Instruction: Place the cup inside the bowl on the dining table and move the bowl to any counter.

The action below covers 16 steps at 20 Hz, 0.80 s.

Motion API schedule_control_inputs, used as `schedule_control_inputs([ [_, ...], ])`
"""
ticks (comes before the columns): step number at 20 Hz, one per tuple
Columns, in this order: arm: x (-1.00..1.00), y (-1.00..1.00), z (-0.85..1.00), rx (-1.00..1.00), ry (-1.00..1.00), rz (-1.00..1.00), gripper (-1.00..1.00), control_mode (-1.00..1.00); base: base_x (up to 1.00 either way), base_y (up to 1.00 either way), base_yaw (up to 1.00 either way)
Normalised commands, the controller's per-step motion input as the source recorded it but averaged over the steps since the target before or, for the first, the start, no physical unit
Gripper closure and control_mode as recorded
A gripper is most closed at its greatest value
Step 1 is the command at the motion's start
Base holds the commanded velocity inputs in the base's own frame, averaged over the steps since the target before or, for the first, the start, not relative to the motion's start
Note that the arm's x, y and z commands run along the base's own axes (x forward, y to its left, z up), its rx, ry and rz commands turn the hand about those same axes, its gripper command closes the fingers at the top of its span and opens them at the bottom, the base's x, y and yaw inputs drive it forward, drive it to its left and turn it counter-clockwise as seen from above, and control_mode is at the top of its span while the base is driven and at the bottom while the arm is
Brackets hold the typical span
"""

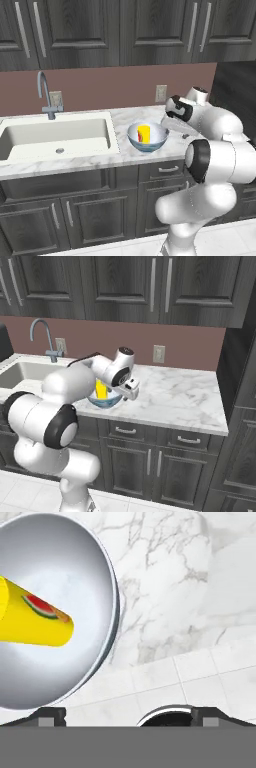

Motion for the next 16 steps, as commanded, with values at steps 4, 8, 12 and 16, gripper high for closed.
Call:
schedule_control_inputs([
  [4,-0.72,0.0,0.25,0.0,0.0,-0.02,-1.0,-1.0,0.0,0.0,0.0],
  [8,-0.83,0.0,0.24,0.0,0.0,-0.01,-1.0,-1.0,0.0,0.0,0.0],
  [12,-0.89,0.0,0.25,0.0,0.0,0.0,-1.0,-1.0,0.0,0.0,0.0],
  [16,-0.75,0.01,0.29,0.0,0.0,0.0,-1.0,-1.0,0.0,0.0,0.0],
])
